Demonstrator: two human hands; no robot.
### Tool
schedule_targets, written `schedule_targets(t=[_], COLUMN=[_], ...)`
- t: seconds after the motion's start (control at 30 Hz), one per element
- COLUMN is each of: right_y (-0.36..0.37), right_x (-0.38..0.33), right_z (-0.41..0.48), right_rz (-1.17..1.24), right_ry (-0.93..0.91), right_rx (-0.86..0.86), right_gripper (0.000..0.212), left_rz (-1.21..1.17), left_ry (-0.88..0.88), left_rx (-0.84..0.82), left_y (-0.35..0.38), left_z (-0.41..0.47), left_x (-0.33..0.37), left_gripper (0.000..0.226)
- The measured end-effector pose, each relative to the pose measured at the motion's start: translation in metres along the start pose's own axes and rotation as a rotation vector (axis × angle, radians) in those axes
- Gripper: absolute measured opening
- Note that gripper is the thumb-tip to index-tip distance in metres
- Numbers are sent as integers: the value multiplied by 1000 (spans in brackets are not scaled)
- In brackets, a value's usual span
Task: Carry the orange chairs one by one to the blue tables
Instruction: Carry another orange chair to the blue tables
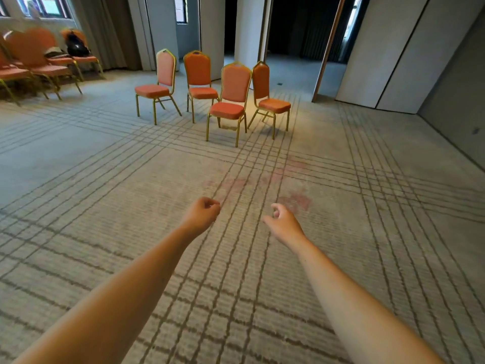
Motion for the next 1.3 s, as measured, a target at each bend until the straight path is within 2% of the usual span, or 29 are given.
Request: schedule_targets(t=[0.13,0.27,0.47,0.7,1.0,1.3], right_y=[-9,-9,4,2,77,166], right_x=[-29,-50,-93,-198,-296,-399], right_z=[96,194,371,585,804,1030], right_rz=[-29,-44,-38,-31,-62,8], right_ry=[10,44,38,-24,-10,65], right_rx=[20,3,-38,-40,-124,-29], right_gripper=[60,59,60,60,60,58], left_rz=[-6,36,97,77,42,81], left_ry=[-10,0,-34,-29,-91,-67], left_rx=[-25,-57,4,69,63,6], left_y=[1,1,-27,-80,-145,-250], left_z=[97,189,364,564,790,1073], left_x=[28,37,47,92,67,52], left_gripper=[16,25,28,27,26,25])
Point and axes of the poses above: each hand's wrist, its own z-axis towards the middle knuckle, its own y-axis out of the palm, x = y × z, the point moved 7 cm from there along z, towards the middle knuckle, and after that the axes turned 10 degrees about z, right-handed, at the moved point
